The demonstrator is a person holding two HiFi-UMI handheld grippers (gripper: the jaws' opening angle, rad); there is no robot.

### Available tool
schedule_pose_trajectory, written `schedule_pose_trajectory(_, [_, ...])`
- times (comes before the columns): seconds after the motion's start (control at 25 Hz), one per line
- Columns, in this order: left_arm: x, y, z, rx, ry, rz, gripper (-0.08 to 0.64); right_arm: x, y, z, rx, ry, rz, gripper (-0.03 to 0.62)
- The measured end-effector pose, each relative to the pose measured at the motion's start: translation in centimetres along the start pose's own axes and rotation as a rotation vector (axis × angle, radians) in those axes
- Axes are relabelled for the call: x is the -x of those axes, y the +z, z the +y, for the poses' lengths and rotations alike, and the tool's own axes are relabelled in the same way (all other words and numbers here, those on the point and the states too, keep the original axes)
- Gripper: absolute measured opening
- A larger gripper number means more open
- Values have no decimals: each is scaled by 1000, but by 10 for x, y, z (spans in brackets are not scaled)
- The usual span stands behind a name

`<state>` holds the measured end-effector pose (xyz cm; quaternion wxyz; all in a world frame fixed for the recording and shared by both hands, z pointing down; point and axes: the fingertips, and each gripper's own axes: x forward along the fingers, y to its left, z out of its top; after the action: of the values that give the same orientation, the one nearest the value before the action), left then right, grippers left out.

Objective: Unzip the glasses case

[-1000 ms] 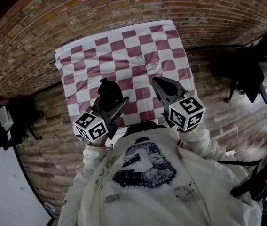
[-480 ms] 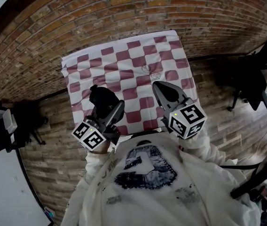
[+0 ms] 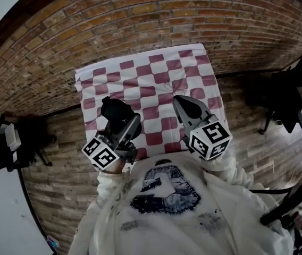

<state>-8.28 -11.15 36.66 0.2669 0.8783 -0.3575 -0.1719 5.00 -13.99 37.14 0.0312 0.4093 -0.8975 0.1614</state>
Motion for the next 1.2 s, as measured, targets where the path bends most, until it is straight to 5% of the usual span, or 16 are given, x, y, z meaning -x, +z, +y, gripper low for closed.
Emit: schedule_pose_trajectory(1.2, [-3, 2, 1, 10, -11, 21, 258, -3, -2, -1, 2, -22, 19, 12])
